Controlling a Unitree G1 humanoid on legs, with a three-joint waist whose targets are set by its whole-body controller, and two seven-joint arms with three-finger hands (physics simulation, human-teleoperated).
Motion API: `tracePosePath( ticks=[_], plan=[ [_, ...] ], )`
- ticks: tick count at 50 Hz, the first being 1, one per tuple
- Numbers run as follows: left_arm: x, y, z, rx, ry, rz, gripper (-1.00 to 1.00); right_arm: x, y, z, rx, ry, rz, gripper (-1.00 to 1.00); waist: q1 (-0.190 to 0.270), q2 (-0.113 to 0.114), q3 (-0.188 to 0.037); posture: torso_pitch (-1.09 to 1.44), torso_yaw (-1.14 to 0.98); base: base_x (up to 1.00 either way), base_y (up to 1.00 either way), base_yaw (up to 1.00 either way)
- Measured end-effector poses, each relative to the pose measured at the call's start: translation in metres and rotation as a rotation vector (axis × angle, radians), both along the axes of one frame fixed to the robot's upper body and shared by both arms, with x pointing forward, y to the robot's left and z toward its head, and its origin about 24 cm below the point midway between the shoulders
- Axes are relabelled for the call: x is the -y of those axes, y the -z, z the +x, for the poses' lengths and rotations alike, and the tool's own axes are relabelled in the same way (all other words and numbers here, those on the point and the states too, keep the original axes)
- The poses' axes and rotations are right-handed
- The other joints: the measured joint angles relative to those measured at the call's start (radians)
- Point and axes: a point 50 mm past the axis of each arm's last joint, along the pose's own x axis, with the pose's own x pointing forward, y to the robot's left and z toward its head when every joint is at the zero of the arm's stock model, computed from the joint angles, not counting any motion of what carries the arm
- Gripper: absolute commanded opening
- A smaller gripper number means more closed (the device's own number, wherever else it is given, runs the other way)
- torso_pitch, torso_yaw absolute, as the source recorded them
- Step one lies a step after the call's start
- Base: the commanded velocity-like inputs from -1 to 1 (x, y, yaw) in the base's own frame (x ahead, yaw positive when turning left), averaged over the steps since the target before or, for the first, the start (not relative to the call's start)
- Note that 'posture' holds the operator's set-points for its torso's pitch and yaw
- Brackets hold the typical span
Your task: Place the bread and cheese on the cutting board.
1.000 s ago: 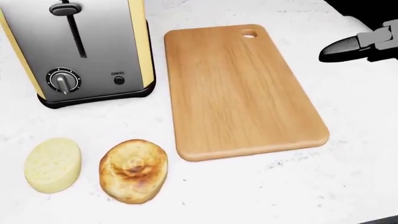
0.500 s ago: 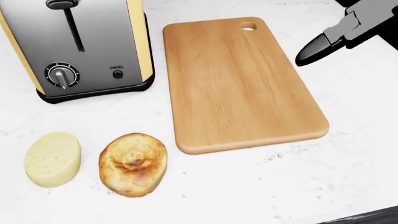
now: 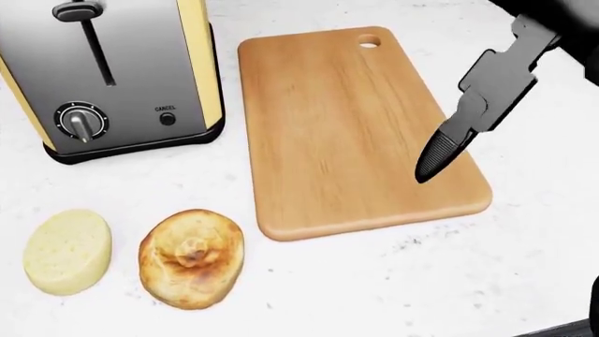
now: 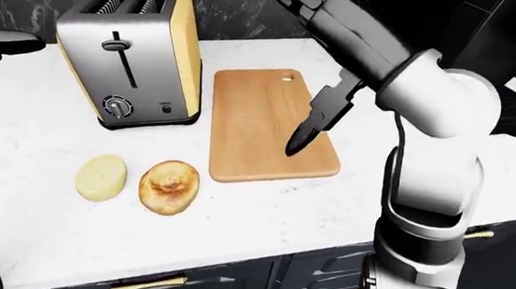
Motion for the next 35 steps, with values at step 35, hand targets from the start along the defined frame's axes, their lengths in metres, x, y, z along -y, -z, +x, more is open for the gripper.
tracePosePath(
  ticks=[35],
  plan=[
    [-0.002,0.001,0.000,-0.001,-0.002,-0.004,1.00,-0.063,0.012,-0.017,-0.019,-0.245,-0.298,1.00,-0.012,0.020,0.000,0.00,0.00,0.00,0.00,0.00]
  ],
)
